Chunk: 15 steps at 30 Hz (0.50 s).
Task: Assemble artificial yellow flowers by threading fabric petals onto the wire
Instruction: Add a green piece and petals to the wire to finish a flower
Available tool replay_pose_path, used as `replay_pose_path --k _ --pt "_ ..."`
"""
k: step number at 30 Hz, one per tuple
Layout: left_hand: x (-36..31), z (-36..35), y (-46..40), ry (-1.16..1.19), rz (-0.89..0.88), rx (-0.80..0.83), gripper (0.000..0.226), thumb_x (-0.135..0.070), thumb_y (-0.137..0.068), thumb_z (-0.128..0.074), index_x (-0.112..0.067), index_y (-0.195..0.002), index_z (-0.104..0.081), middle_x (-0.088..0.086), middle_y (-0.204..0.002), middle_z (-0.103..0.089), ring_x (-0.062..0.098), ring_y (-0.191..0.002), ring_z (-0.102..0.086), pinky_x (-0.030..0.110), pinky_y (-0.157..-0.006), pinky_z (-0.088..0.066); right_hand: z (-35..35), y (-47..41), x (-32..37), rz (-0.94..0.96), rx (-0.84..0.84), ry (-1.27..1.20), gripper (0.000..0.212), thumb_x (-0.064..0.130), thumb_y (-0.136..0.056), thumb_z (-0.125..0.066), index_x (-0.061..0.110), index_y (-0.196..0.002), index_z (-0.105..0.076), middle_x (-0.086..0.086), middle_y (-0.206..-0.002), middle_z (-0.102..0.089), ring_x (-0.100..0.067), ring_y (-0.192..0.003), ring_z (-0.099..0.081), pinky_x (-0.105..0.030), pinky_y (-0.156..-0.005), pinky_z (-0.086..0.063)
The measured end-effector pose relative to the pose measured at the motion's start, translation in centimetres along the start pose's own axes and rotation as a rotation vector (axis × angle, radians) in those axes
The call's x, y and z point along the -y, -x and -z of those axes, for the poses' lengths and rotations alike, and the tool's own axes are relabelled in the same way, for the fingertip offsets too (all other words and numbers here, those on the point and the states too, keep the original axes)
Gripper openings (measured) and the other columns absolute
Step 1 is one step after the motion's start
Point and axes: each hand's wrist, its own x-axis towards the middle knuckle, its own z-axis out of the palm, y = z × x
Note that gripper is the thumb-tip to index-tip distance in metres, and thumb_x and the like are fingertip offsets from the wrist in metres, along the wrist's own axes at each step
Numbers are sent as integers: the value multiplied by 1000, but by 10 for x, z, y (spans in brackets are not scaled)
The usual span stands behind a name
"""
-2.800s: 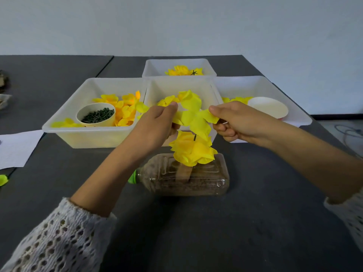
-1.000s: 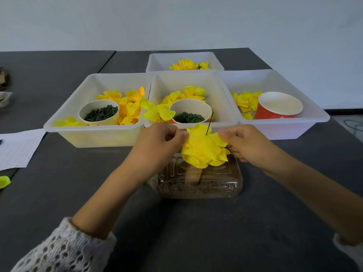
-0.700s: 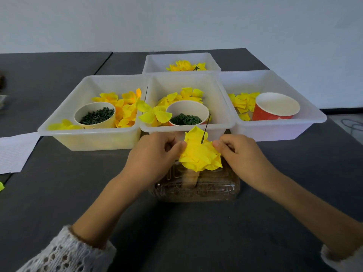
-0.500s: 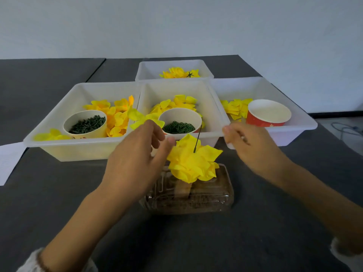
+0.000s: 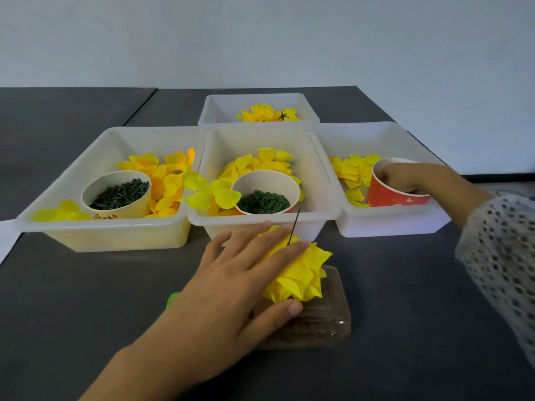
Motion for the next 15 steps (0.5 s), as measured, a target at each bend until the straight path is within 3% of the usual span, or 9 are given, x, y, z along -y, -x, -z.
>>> replay_pose_path --k 3,9,11,15 --pt "3 -4 -1 -3 -35 -22 60 -64 -98 -30 -43 -154 -21 -21 -162 -15 7 -151 -8 49 -117 -25 -5 -4 0 20 -61 19 32 10 -82 -68 14 -56 -50 -4 -60 -49 -22 -57 -47 -24 -55 -39" --pt "5 -8 -4 -17 -58 -71 58 -60 -98 -36 -39 -151 -30 -19 -160 -23 9 -151 -10 50 -115 -26 2 0 -7 -41 -49 -43 23 1 -88 -54 17 -72 -60 -8 -81 -61 -26 -75 -56 -28 -67 -41" --pt "5 -10 -4 -13 -56 -83 57 -60 -98 -36 -39 -151 -31 -19 -159 -24 9 -151 -11 49 -115 -25 6 0 -11 -92 -76 -93 23 -1 -85 -55 9 -72 -71 -9 -71 -68 -21 -63 -61 -26 -57 -42" --pt "4 -10 -4 -14 -47 -106 55 -59 -98 -35 -39 -149 -34 -21 -158 -27 7 -150 -13 46 -114 -23 10 6 -16 -106 -128 -191 24 5 -90 -58 6 -69 -70 -10 -58 -68 -15 -44 -60 -20 -39 -39"
